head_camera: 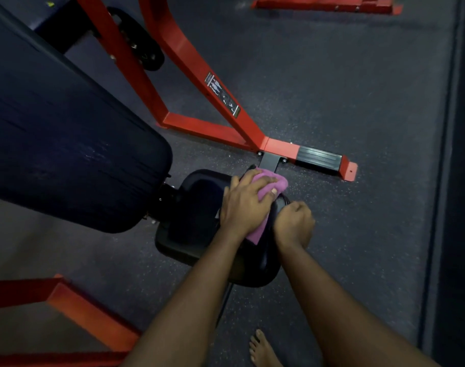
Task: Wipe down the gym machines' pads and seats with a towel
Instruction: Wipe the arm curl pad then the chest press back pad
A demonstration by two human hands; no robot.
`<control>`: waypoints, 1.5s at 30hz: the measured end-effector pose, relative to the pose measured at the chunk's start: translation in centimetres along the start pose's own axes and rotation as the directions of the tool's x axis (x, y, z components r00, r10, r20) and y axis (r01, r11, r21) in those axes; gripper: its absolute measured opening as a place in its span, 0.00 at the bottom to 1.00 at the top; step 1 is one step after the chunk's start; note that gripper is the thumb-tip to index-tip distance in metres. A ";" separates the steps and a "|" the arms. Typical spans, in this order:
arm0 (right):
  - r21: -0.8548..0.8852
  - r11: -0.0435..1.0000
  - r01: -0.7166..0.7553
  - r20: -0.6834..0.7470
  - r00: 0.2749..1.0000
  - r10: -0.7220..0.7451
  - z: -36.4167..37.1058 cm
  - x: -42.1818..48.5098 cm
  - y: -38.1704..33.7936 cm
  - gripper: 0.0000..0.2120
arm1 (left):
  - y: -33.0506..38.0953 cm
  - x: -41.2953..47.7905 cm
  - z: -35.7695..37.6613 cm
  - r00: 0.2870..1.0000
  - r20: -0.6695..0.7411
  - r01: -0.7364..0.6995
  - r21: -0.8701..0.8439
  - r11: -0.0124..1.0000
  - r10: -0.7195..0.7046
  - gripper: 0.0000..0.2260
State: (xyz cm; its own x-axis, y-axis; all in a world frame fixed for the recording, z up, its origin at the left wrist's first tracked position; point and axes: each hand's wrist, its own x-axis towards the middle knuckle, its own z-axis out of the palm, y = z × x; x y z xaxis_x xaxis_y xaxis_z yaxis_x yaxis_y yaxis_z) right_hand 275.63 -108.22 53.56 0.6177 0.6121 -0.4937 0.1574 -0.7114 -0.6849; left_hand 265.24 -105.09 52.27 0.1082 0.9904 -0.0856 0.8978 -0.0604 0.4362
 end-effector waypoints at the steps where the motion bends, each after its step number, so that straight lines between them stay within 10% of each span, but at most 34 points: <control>1: -0.041 0.999 0.006 0.009 1.000 -0.006 0.1 0.0 -0.4 0.21 | -0.1 1.3 0.0 0.999 0.026 0.018 0.065 0.998 -0.020 0.15; 12: -0.320 0.946 0.051 -0.104 0.991 -0.089 2.2 0.1 -1.6 0.26 | -7.1 9.2 -1.3 0.948 0.205 0.219 0.126 0.968 -0.242 0.23; 17: -0.340 0.940 0.030 -0.102 0.993 -0.068 2.3 -0.2 -2.0 0.26 | -3.6 4.1 0.8 0.996 -0.078 0.046 0.063 0.997 -0.041 0.21; 22: -0.362 0.931 0.043 -0.099 0.991 -0.084 2.3 -0.2 -1.9 0.25 | -9.0 6.2 0.8 0.997 -0.011 -0.081 0.080 0.994 0.082 0.19; 35: -0.377 0.924 0.063 -0.127 0.985 -0.119 3.0 0.7 -0.9 0.26 | -16.9 13.9 -1.5 0.894 0.219 0.380 0.089 0.921 -0.390 0.18; 45: -0.276 0.958 0.080 -0.085 0.991 -0.107 2.5 0.6 -0.6 0.26 | -14.1 5.0 -0.6 0.939 -0.152 0.307 -0.026 0.951 -0.308 0.17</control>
State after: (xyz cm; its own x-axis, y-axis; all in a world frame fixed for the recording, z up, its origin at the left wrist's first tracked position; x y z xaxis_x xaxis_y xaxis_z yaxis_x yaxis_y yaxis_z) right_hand 273.98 -106.52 52.35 0.6603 0.6534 -0.3702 0.4128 -0.7276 -0.5480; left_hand 252.88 -99.18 46.21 -0.2393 0.9677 -0.0789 0.8763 0.2502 0.4117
